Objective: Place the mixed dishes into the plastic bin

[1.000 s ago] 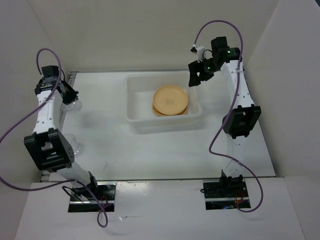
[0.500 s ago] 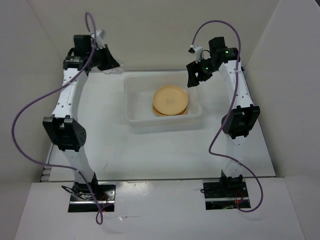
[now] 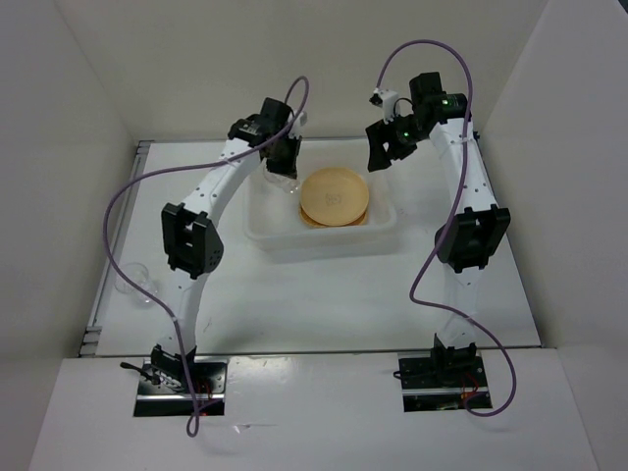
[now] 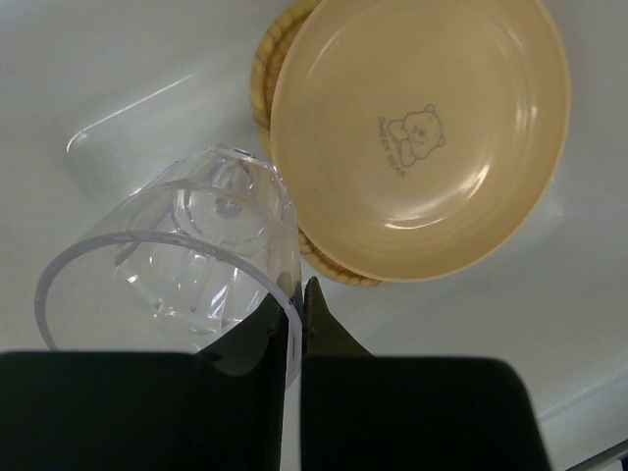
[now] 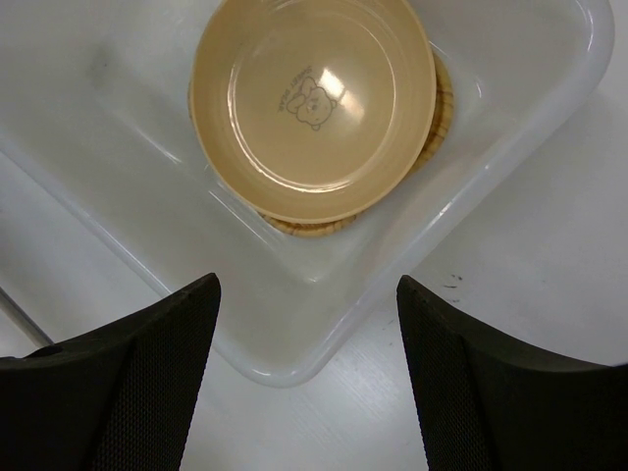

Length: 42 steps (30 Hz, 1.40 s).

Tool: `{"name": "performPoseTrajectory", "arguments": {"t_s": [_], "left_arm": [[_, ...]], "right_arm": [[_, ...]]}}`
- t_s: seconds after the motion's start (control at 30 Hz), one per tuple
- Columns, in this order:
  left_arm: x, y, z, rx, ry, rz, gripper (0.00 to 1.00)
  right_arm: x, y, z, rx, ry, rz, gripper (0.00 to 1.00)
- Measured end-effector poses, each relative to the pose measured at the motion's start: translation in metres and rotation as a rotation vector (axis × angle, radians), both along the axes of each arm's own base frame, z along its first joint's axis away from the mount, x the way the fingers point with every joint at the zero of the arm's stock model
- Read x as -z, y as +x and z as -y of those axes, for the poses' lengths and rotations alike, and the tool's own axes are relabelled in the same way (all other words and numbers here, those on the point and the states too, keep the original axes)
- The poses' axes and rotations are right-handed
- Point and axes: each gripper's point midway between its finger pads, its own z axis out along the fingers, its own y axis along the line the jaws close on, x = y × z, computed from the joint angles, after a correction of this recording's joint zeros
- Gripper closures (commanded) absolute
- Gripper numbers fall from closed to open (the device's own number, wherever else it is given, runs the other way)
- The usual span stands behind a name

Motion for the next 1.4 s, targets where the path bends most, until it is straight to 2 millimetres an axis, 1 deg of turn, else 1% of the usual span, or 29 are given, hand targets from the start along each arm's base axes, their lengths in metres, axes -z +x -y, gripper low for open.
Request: {"name": "performPoseTrajectory", "arguments": {"t_s": [0.03,0.1,0.2,0.23,0.3,0.4,0.43,0.47,0.5,0.57,0.63,0.67,0.73,0.8,0.87,0.93,0.97,1.03,1.07,1.1,1.13,1.17,1.2,1.23,1.27,1.3,1.33,1.37,1.4], "left_arm": [[0.008,-0.001,0.003,0.0,0.019,-0.016,0.98],[0.026,0.0,0.0,-0.019,0.062,-0.047,0.98],[0.051,0.006,-0.015,-0.079,0.134,-0.089,0.96],[0.057,0.008,-0.02,-0.102,0.153,-0.096,0.96],[0.066,0.012,-0.028,-0.138,0.185,-0.109,0.92],[0.072,0.019,-0.035,-0.179,0.197,-0.114,0.86],[0.074,0.021,-0.035,-0.185,0.198,-0.111,0.82],[0.075,0.023,-0.035,-0.195,0.196,-0.111,0.71],[0.076,0.024,-0.035,-0.201,0.195,-0.111,0.63],[0.074,0.026,-0.034,-0.212,0.189,-0.108,0.54],[0.069,0.029,-0.033,-0.228,0.18,-0.093,0.39],[0.064,0.03,-0.033,-0.236,0.175,-0.084,0.37],[0.049,0.035,-0.032,-0.249,0.161,-0.049,0.37],[0.026,0.039,-0.032,-0.268,0.141,-0.001,0.37],[-0.01,0.044,-0.033,-0.302,0.126,0.084,0.37],[-0.063,0.042,-0.041,-0.361,0.111,0.204,0.31],[-0.087,0.036,-0.048,-0.396,0.108,0.247,0.25],[-0.141,0.012,-0.067,-0.466,0.083,0.317,0.24],[-0.162,-0.002,-0.079,-0.508,0.063,0.335,0.24],[-0.175,-0.016,-0.096,-0.55,0.052,0.336,0.24],[-0.184,-0.035,-0.118,-0.604,0.049,0.321,0.24],[-0.186,-0.052,-0.142,-0.661,0.052,0.297,0.24],[-0.181,-0.065,-0.163,-0.717,0.056,0.27,0.24],[-0.169,-0.08,-0.185,-0.776,0.064,0.233,0.2],[-0.152,-0.098,-0.207,-0.838,0.086,0.174,0.16],[-0.131,-0.113,-0.222,-0.889,0.097,0.114,0.1],[-0.11,-0.125,-0.231,-0.925,0.112,0.052,0.03],[-0.085,-0.137,-0.236,-0.962,0.118,-0.009,0.0],[-0.06,-0.151,-0.238,-0.986,0.13,-0.081,0.0]], "right_arm": [[0.0,0.0,0.0,0.0,0.0,0.0,0.22],[-0.001,0.0,0.0,0.0,0.0,0.002,0.22],[-0.003,-0.001,0.0,0.0,0.001,0.006,0.22],[-0.004,-0.002,0.0,0.0,0.001,0.009,0.22],[-0.008,-0.003,0.001,0.0,0.001,0.017,0.22],[-0.015,-0.005,0.001,0.0,0.004,0.032,0.22],[-0.017,-0.006,0.001,0.0,0.004,0.035,0.22],[-0.018,-0.006,0.001,0.0,0.005,0.039,0.22],[-0.019,-0.006,0.001,-0.001,0.005,0.041,0.22],[-0.02,-0.007,0.001,-0.002,0.004,0.044,0.22],[-0.02,-0.008,0.001,-0.002,0.004,0.042,0.22],[-0.019,-0.009,0.001,-0.002,0.003,0.038,0.22],[-0.018,-0.009,0.002,-0.002,0.002,0.035,0.22],[-0.018,-0.009,0.001,-0.003,0.003,0.034,0.21],[-0.018,-0.009,0.001,-0.003,0.004,0.035,0.21],[-0.018,-0.009,0.001,-0.003,0.004,0.035,0.21],[-0.018,-0.009,0.001,-0.003,0.004,0.035,0.21],[-0.018,-0.01,0.001,-0.005,0.005,0.035,0.21],[-0.018,-0.01,0.0,-0.006,0.006,0.035,0.21],[-0.018,-0.01,0.0,-0.008,0.006,0.035,0.21],[-0.018,-0.01,-0.001,-0.011,0.007,0.035,0.21],[-0.018,-0.01,-0.002,-0.014,0.006,0.036,0.21],[-0.018,-0.011,-0.004,-0.018,0.007,0.035,0.21],[-0.017,-0.012,-0.006,-0.024,0.008,0.033,0.21],[-0.017,-0.013,-0.008,-0.028,0.009,0.03,0.21],[-0.016,-0.014,-0.01,-0.033,0.01,0.028,0.21],[-0.015,-0.015,-0.012,-0.038,0.01,0.024,0.21],[-0.015,-0.016,-0.014,-0.042,0.01,0.022,0.21],[-0.014,-0.016,-0.016,-0.046,0.01,0.022,0.21]]}}
